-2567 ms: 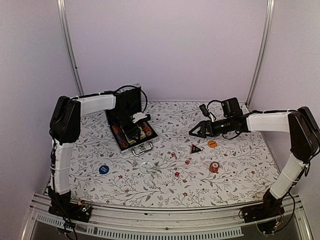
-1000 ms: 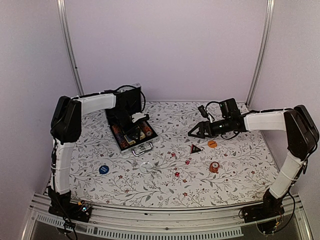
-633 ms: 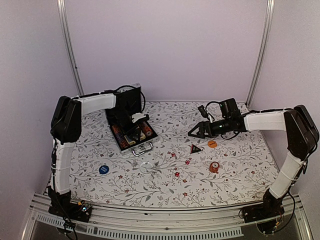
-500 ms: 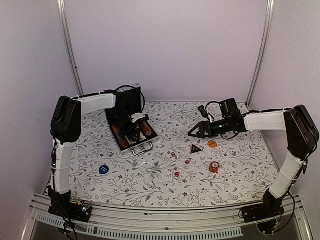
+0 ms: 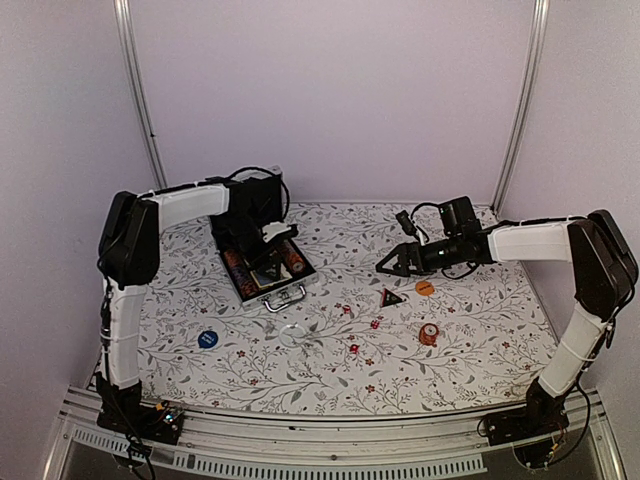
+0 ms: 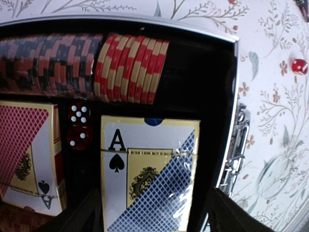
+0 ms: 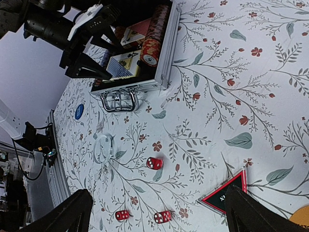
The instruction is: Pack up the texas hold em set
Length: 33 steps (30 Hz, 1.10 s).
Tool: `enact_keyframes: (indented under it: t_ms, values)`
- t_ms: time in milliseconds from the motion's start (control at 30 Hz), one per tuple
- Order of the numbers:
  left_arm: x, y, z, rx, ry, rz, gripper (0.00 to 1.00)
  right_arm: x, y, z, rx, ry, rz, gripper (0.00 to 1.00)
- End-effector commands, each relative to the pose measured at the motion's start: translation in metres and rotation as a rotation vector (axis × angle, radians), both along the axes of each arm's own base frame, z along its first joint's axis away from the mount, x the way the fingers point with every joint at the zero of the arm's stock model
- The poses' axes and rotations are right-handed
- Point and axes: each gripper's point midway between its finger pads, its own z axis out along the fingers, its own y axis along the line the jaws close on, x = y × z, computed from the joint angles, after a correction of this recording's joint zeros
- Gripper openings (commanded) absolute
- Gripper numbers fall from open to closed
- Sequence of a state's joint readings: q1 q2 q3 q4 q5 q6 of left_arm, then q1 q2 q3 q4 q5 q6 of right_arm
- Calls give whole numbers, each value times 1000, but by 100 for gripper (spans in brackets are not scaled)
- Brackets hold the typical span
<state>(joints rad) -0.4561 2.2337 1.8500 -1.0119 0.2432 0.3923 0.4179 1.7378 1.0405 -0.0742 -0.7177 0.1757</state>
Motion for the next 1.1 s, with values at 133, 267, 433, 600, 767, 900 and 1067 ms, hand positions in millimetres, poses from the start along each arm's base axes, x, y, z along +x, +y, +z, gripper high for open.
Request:
enact_keyframes:
  t_ms: [133, 267, 433, 600, 767, 900, 1067]
  values:
    - [-1, -2, 41, -49, -79, 26, 77, 1, 0, -4, 2, 5, 6, 99]
    - [-14, 5, 37, -39, -45, 57, 76, 1, 0, -5, 1, 7, 6, 99]
    - [-32, 6, 31, -59, 4, 80, 76, 2, 1, -6, 3, 8, 8, 99]
    - [-41, 9, 22, -52, 33, 93, 74, 2, 2, -5, 7, 7, 10, 99]
    - [-46, 10, 14, -43, 52, 95, 74, 2, 1, -5, 5, 9, 7, 99]
    - [-44, 5, 11, -51, 55, 89, 73, 2, 1, -5, 6, 9, 7, 99]
    - [-44, 1, 5, -46, 66, 79, 73, 2, 1, -3, 6, 5, 6, 99]
